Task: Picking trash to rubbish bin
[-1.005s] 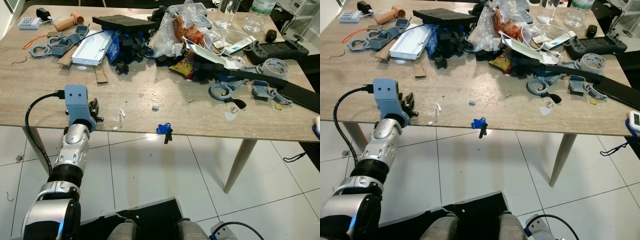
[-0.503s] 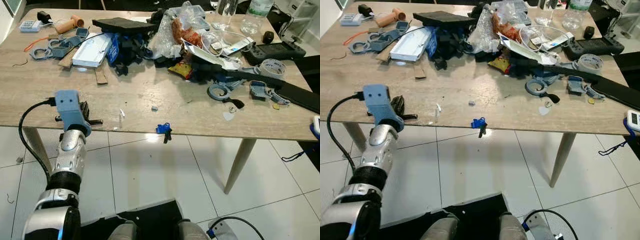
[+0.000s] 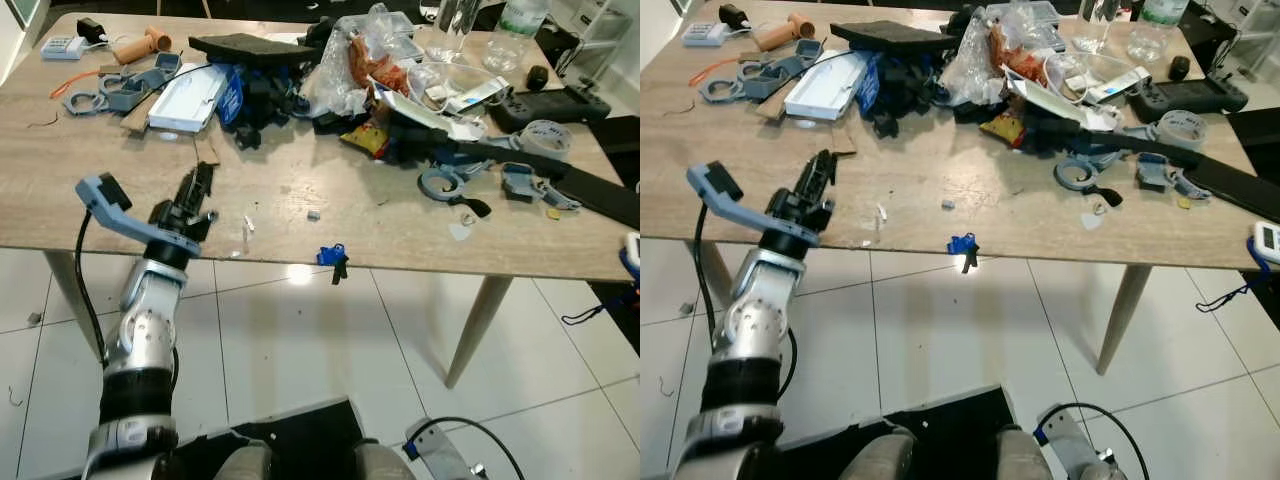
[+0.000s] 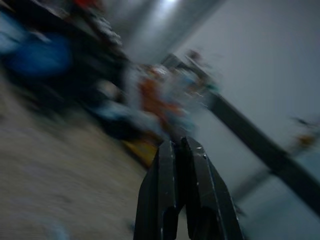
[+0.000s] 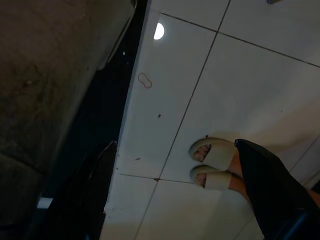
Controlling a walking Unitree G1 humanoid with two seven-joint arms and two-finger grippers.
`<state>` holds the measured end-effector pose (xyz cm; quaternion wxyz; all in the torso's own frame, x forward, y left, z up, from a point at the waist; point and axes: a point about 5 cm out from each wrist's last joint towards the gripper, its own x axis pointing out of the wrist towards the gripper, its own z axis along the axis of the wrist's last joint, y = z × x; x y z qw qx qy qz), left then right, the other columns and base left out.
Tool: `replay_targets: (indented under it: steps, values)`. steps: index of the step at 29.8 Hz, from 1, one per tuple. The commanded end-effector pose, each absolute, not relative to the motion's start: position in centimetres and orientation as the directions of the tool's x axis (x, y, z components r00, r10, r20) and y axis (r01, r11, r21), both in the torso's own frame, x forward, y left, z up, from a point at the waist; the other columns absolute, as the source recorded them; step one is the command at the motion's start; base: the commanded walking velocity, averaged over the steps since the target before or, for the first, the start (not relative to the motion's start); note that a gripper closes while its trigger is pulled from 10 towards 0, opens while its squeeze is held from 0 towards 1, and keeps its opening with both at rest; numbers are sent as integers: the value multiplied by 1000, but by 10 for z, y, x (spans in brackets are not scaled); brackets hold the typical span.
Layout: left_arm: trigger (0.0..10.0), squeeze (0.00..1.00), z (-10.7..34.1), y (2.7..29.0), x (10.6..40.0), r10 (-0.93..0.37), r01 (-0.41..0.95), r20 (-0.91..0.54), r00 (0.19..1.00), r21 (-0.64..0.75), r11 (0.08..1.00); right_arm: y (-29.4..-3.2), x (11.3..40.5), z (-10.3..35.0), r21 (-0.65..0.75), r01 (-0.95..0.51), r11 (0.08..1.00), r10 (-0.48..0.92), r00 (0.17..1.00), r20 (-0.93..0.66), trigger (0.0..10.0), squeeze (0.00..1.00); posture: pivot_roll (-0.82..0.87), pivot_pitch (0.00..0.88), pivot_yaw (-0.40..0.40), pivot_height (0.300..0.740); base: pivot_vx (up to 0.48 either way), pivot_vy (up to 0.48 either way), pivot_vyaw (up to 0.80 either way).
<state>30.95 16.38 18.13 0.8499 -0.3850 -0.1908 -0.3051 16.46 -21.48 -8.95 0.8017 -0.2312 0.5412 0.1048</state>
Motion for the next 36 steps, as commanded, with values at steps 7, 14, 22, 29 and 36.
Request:
replay_targets:
  steps: [7,14,22,29,36]
  values:
    - [10000,0,177,149,254,-665,886,589,459,-350,302,-217,152,-94,-239,-415,878,-87,352,-932,10000,0,11,153,14,740,0,0,0]
    - [10000,0,91,193,232,-721,686,161,674,-499,530,-212,149,-96,-228,-429,874,-76,343,-936,10000,0,33,151,13,740,0,0,0]
    - [10000,0,-24,267,183,-334,30,-478,813,-537,843,-203,153,-96,-226,-460,859,-60,347,-936,10000,0,49,143,8,740,0,0,0]
    - [10000,0,-78,281,114,44,-452,-819,573,-271,850,-200,158,-95,-227,-474,851,-51,355,-934,10000,0,52,135,-1,740,0,0,0]
    - [10000,0,-110,246,56,107,-395,-959,263,-6,919,-202,157,-95,-209,-517,830,-36,325,-945,10000,0,53,133,-18,740,0,0,675]
